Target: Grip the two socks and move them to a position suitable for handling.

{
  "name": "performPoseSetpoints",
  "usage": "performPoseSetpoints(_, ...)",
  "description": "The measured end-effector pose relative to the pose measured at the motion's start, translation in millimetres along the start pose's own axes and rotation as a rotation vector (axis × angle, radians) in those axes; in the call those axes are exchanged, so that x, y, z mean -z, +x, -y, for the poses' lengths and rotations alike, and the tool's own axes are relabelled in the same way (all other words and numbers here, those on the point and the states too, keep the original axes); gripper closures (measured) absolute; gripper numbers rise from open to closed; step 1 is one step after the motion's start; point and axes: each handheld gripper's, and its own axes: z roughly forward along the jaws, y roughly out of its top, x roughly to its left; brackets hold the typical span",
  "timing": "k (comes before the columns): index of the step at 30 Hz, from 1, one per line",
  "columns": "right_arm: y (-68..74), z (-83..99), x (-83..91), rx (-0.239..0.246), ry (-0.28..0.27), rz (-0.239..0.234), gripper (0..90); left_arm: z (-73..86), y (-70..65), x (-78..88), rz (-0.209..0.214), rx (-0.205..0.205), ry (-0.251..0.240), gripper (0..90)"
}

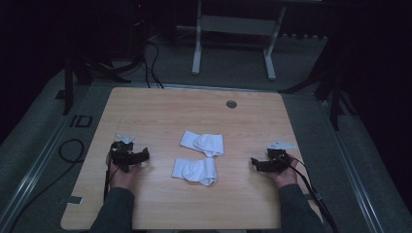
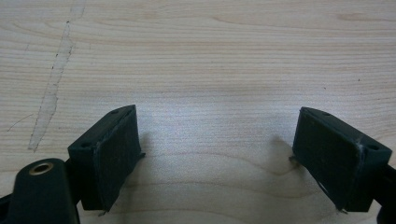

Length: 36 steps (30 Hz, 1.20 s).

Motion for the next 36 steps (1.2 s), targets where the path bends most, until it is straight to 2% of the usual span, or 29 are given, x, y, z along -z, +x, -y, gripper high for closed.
performPoseSetpoints(4, 0.5, -2.7, 1.2, 0.003, 0.028, -0.002, 15.1, 0.0, 0.0, 0.0, 0.000, 0.000, 0.000, 14.8)
performPoseSetpoints(9, 1.4, -3.2, 4.1, -0.002, 0.032, -0.018, 20.9, 0.0, 0.0, 0.0, 0.000, -0.001, 0.000, 14.8)
performPoseSetpoints(18, 12.5, -6.5, 22.6, 0.086, 0.040, -0.028, 34.7, 0.0, 0.0, 0.0, 0.000, 0.000, 0.000, 14.8)
performPoseSetpoints(21, 14.6, -8.7, 27.7, 0.098, 0.042, -0.033, 37.7, 0.0, -0.1, 0.0, 0.001, -0.001, 0.000, 14.9)
performPoseSetpoints(27, 19.5, -14.5, 32.3, 0.130, 0.054, -0.044, 39.6, 0.0, -0.1, 0.0, 0.001, -0.001, 0.000, 14.9)
performPoseSetpoints(32, 29.3, -22.3, 36.5, 0.178, 0.068, -0.048, 42.0, 0.0, 0.0, 0.0, 0.001, -0.002, 0.000, 14.9)
performPoseSetpoints(35, 34.8, -24.6, 36.1, 0.226, 0.094, -0.017, 43.5, 0.0, 0.0, 0.1, 0.001, -0.002, 0.000, 14.9)
performPoseSetpoints(36, 36.8, -25.0, 35.9, 0.234, 0.102, -0.019, 44.3, 0.0, 0.0, 0.0, 0.001, -0.002, 0.000, 14.9)
